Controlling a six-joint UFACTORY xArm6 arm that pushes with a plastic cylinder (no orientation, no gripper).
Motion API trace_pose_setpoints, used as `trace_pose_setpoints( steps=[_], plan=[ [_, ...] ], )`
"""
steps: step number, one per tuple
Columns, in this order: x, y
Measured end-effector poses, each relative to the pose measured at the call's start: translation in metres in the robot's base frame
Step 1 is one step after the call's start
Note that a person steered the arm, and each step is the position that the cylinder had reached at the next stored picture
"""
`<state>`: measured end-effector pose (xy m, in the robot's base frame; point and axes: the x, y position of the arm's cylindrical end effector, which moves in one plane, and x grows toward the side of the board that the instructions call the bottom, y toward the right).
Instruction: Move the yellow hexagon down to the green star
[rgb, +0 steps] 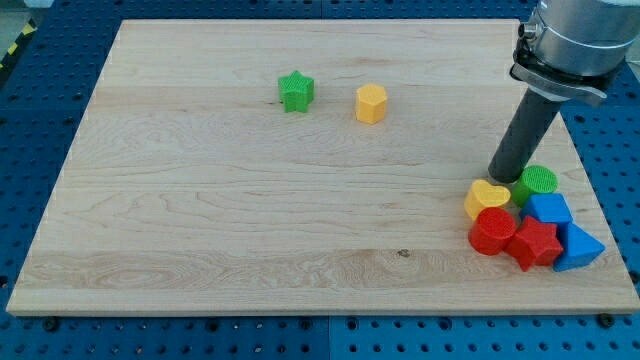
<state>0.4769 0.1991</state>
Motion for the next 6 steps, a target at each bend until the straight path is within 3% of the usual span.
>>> trace_pose_setpoints(
  steps=[2, 4, 6],
  plan=[
    [-0.055, -0.049],
    [-0.056, -0.052],
    [-0.109, -0.130]
  ],
)
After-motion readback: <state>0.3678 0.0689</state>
